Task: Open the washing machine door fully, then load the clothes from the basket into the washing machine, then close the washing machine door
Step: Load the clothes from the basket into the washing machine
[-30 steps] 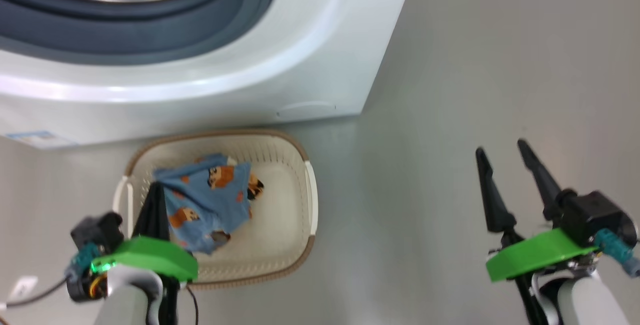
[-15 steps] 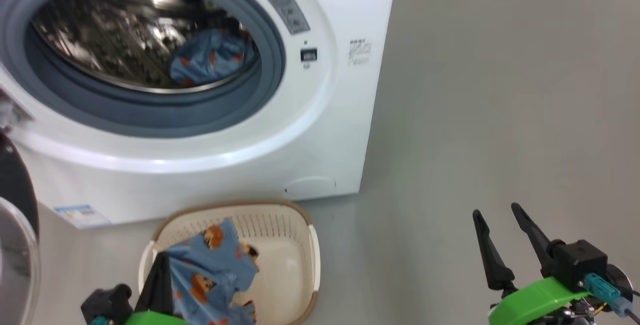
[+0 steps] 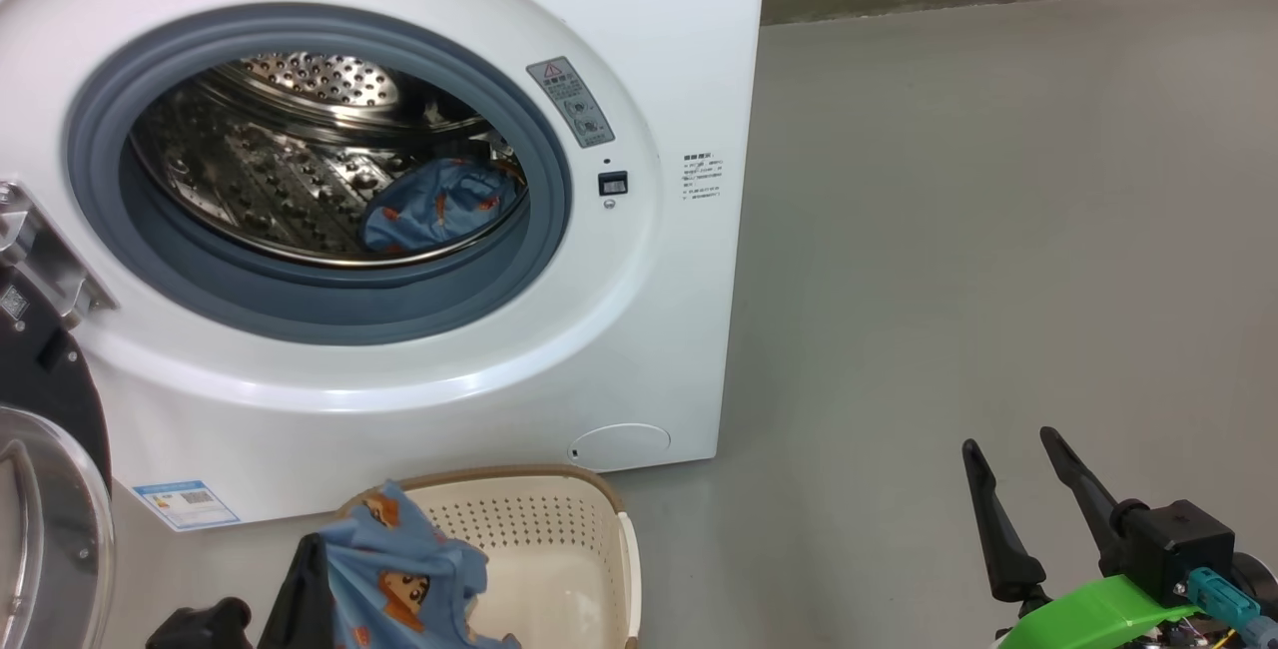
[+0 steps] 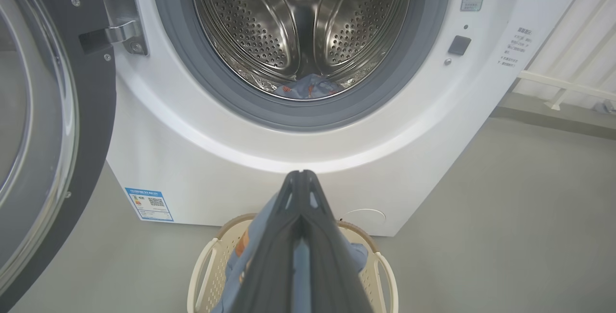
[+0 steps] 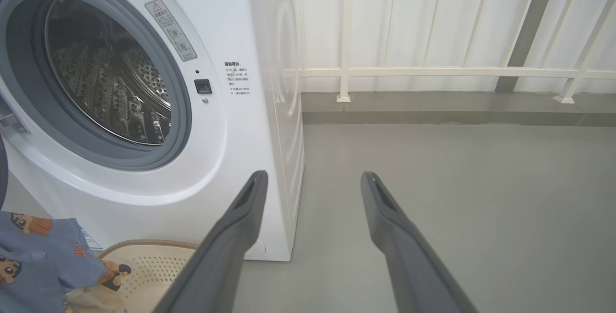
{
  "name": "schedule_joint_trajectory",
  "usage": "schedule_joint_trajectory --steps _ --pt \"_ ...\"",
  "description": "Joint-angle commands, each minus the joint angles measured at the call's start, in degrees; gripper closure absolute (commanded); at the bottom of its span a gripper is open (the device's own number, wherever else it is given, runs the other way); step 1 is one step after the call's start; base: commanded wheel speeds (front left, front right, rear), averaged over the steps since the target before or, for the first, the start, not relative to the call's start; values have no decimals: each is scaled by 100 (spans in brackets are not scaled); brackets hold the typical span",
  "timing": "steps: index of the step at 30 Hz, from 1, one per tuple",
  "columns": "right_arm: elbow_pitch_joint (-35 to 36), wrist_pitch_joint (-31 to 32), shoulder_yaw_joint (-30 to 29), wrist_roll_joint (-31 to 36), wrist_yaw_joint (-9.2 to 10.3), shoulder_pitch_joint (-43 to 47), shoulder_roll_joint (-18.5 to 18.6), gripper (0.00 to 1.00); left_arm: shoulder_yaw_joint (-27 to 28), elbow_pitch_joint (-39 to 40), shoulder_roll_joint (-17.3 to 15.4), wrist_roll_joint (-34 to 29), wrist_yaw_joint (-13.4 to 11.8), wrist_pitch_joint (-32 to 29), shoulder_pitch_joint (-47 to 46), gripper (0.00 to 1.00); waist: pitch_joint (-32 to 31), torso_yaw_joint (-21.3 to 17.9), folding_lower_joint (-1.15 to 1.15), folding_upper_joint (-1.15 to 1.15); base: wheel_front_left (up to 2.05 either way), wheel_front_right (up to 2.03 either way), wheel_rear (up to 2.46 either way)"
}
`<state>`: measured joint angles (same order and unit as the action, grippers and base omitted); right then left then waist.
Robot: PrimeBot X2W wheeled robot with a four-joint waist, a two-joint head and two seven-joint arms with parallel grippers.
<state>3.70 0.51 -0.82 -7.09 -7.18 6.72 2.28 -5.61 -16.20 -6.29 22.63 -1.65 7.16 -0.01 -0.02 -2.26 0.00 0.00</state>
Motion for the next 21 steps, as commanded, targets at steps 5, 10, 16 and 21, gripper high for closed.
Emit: schedule_joint_trajectory --steps 5,10,16,21 --pt "149 -17 117 -108 -31 -47 60 0 143 299 -115 30 -96 -40 -41 100 4 6 0 0 0 0 0" --pt "153 -20 113 -129 -31 -46 60 0 122 356 -126 25 -128 -56 -40 100 31 21 0 0 0 0 0" --pt "153 -33 112 -148 -31 -72 60 0 97 372 -140 30 -158 -68 -89 100 94 47 0 0 0 0 0" --pt "165 -38 122 -162 -31 -102 60 0 81 357 -146 27 -191 -55 -193 100 166 49 0 0 0 0 0"
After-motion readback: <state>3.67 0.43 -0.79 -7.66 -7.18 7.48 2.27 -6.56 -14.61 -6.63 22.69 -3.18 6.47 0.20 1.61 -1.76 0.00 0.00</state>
